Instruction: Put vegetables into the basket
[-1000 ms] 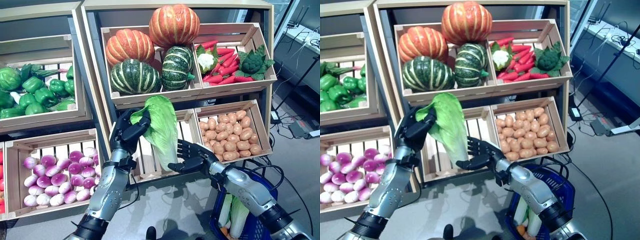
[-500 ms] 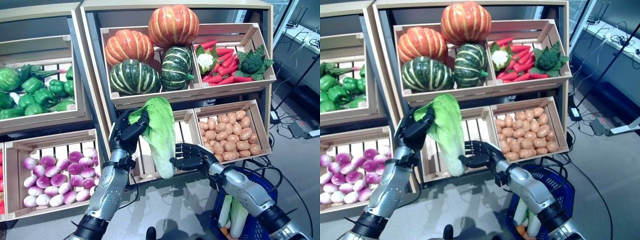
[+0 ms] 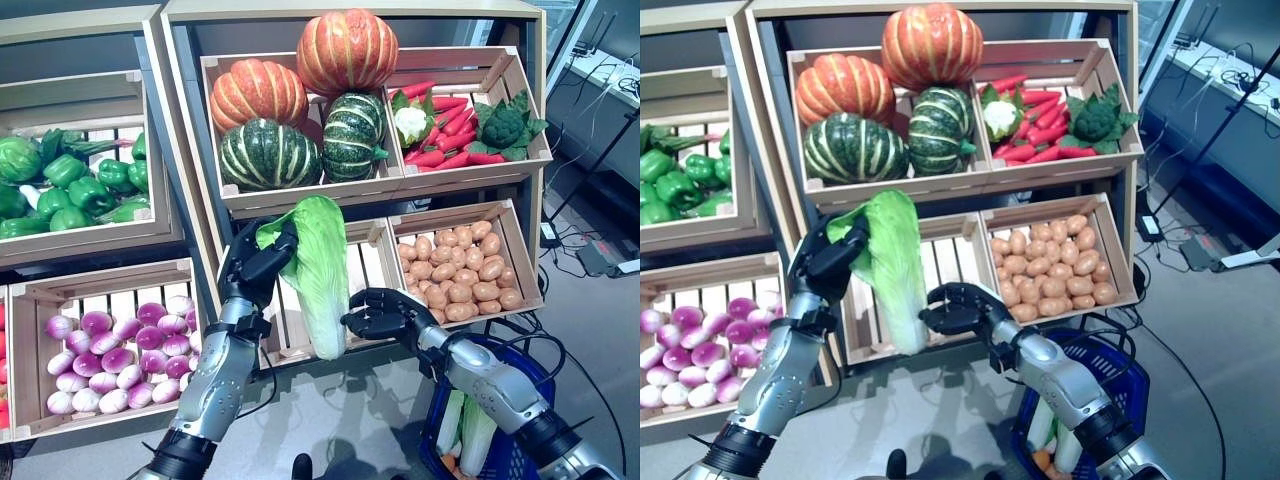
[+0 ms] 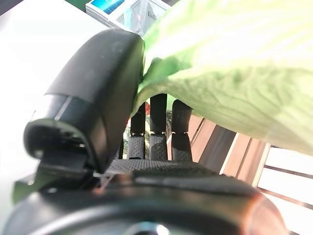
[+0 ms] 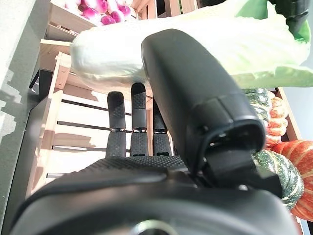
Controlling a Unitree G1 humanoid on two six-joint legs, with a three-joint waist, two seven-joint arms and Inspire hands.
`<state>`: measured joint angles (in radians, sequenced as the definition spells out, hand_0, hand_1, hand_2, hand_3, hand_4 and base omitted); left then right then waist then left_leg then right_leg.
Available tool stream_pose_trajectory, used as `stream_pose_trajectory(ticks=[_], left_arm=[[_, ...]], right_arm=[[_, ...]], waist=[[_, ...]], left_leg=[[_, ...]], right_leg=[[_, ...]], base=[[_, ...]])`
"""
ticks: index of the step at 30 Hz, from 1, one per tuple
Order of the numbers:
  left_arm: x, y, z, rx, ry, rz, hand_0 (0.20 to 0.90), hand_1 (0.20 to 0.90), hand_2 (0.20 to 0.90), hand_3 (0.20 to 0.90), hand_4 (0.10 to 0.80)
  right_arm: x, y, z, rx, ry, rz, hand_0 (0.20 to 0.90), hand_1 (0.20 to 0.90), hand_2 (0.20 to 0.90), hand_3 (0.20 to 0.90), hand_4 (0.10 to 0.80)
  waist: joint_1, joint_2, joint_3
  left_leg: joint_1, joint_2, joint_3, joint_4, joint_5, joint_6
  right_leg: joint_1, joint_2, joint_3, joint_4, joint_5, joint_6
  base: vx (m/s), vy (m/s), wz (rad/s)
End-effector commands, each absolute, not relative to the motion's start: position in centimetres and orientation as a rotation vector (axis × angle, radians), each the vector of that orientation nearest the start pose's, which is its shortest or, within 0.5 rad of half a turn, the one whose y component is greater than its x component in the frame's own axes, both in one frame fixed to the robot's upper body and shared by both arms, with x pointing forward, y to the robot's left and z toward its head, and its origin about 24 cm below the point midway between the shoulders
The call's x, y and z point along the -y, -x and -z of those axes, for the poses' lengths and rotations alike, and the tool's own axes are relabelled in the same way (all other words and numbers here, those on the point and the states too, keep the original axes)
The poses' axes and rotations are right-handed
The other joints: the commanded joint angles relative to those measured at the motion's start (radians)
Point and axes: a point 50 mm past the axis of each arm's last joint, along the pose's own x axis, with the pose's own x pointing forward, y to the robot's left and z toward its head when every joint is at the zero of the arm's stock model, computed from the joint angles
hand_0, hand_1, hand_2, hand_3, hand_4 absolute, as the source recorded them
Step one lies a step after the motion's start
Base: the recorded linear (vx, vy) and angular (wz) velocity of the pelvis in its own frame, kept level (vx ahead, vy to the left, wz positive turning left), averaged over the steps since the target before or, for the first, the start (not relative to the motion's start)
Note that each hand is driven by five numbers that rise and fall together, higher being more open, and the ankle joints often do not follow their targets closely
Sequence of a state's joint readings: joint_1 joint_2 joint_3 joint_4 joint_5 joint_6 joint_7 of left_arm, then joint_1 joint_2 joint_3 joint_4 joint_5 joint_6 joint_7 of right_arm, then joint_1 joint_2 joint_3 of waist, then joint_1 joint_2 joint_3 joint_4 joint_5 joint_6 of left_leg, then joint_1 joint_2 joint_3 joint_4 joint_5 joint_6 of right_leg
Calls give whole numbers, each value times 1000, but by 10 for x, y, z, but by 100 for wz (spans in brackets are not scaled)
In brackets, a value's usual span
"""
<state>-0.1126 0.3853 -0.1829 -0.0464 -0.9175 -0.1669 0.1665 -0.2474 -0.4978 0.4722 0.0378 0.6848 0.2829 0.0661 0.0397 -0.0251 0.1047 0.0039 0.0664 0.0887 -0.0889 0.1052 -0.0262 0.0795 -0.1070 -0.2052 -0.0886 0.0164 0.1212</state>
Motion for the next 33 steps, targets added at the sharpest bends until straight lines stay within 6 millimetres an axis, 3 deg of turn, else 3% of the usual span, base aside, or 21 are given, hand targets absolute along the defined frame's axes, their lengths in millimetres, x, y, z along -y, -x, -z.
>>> stream_pose_trajectory(ticks=[1,2,22,33], left_arm=[[-163,-283,-130,336,608,172,300,300,300,300,400],[-162,-283,-130,334,610,173,300,300,300,300,400],[-160,-284,-134,345,618,173,300,300,300,300,400],[-149,-285,-138,353,728,224,300,300,300,300,400]], right_arm=[[83,-284,-91,-78,-267,-671,488,488,488,488,525],[83,-284,-91,-80,-267,-670,900,900,900,900,800],[81,-285,-87,-107,-276,-609,900,900,900,900,800],[82,-293,-68,-208,-208,-354,900,900,900,900,800]], waist=[[4,-29,-87],[4,-29,-87],[-1,-27,-85],[-6,-25,-83]], left_leg=[[58,30,35,2,-113,-41],[58,30,34,2,-113,-41],[64,31,33,2,-115,-42],[66,31,35,2,-115,-41]], right_leg=[[0,-90,13,1,30,34],[0,-91,13,1,30,34],[4,-90,21,1,27,34],[3,-92,28,1,31,35]], base=[[0,0,0],[0,0,0],[0,0,0],[0,0,0]])
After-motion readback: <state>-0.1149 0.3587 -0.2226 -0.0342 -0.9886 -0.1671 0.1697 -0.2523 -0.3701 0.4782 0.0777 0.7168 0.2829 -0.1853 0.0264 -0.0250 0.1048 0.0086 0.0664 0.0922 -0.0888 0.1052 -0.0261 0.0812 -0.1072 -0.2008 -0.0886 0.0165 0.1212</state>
